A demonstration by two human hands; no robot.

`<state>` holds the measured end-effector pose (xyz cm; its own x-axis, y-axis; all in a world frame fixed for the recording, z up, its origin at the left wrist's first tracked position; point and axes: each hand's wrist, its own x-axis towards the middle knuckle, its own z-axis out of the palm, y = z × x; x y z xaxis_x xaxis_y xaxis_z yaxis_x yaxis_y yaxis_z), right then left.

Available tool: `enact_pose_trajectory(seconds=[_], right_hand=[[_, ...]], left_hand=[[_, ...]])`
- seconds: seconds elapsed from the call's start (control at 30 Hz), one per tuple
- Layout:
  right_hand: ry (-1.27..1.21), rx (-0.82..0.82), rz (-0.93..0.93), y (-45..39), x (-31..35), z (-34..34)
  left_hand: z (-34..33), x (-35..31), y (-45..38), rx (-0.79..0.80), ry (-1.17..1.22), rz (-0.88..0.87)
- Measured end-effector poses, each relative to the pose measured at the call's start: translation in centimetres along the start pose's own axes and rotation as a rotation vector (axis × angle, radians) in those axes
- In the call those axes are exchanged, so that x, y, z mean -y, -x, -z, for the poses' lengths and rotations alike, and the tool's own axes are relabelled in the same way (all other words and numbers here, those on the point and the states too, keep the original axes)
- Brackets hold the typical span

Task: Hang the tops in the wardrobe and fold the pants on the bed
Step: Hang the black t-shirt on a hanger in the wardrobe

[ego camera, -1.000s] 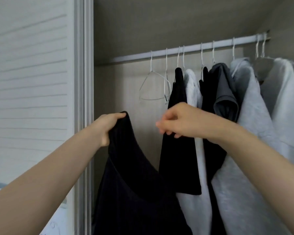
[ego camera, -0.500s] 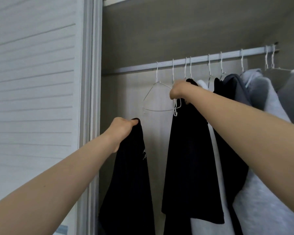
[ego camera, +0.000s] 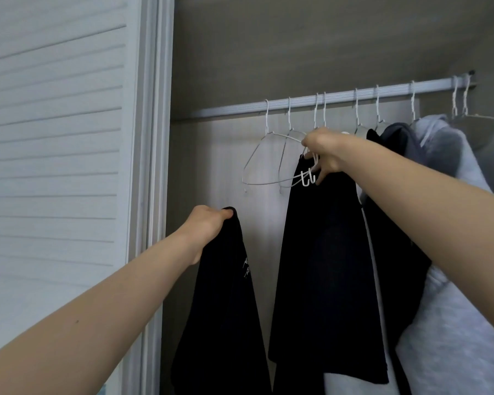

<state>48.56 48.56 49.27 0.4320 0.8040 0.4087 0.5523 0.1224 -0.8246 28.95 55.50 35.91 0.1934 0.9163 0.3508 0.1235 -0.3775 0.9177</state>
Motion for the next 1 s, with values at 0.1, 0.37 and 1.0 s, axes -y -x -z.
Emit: enact_pose_trajectory(seconds=[0.1,0.37,1.0], right_hand=[[-0.099,-0.070,0.024,-0.7,0.2,0.3],[-0.229,-0.162,0.041,-1.3,0.2,1.3],[-0.282,-0.252,0.222,1.0,-4.0,3.9]], left_hand=[[0.0,0.2,-0.1,-0.007,0.007,0.008],[0.1,0.6,0.4,-0.030,0.016,0.056],[-3.0,-0.3,0.2,-0.046,-0.018,0.004]])
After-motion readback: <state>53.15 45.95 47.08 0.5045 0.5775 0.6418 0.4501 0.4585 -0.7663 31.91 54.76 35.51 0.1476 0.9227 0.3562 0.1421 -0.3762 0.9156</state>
